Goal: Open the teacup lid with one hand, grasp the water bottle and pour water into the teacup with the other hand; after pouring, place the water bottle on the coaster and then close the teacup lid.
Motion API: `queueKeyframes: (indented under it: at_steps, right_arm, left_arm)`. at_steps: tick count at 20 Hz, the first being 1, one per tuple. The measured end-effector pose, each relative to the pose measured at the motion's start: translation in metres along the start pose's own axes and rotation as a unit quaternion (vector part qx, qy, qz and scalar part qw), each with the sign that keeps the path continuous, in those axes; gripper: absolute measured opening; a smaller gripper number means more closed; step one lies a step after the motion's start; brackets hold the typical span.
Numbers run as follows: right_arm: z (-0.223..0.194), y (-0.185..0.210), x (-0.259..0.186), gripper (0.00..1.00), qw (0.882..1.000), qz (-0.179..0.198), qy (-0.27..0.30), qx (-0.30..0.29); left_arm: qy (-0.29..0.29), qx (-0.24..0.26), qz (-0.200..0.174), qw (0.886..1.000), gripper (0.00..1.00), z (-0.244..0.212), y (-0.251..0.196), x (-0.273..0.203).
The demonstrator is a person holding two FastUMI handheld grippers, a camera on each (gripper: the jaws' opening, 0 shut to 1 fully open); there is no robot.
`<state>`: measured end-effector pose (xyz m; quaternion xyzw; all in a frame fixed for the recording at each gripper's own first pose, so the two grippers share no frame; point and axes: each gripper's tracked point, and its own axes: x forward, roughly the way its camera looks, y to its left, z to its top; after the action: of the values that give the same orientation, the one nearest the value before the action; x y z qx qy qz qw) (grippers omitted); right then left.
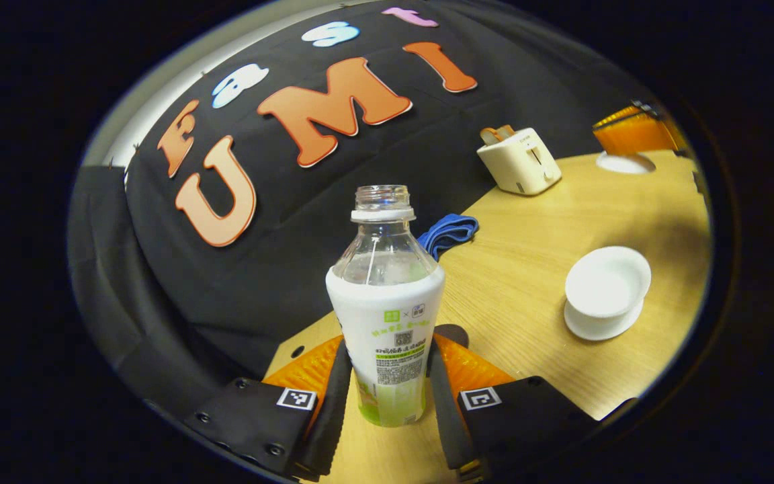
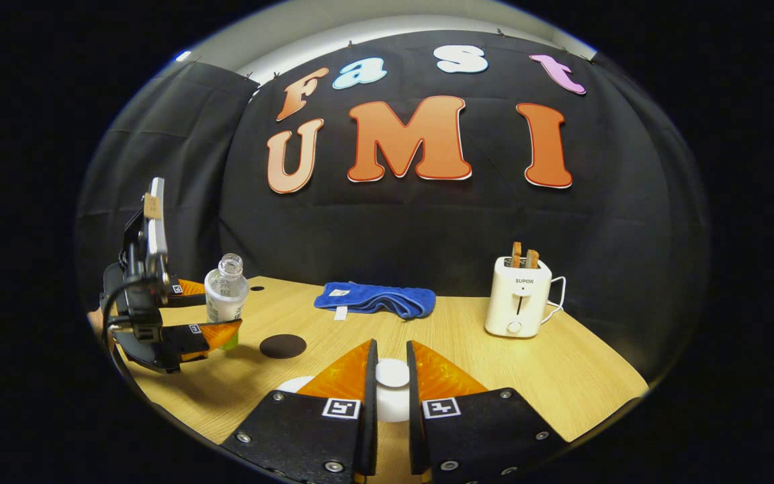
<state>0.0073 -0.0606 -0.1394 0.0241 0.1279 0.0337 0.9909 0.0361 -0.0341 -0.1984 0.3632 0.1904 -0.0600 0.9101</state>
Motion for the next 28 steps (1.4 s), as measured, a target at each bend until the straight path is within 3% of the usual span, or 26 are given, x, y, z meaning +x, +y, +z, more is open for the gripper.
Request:
queueKeyframes:
  at_steps: [6, 13, 19, 28]
  right_arm:
    - [-0.004, -0.013, -0.005, 0.19, 1.0, -0.01, 0.003, -0.013]
    - [-0.008, -0.026, -0.011, 0.19, 1.0, -0.015, 0.002, -0.003]
    - [-0.007, -0.03, -0.015, 0.19, 1.0, -0.016, -0.003, -0.002]
    - [-0.008, -0.034, -0.019, 0.19, 1.0, -0.02, -0.005, 0.003]
  left_arm:
    - [0.007, 0.111, -0.017, 0.994, 0.62, -0.012, -0.017, 0.006]
    - [0.019, 0.227, -0.027, 0.973, 0.62, -0.017, -0.019, 0.009]
    - [0.014, 0.308, -0.034, 0.951, 0.62, -0.005, -0.025, 0.001]
    - [0.018, 0.427, -0.037, 0.903, 0.62, 0.007, -0.025, 0.002]
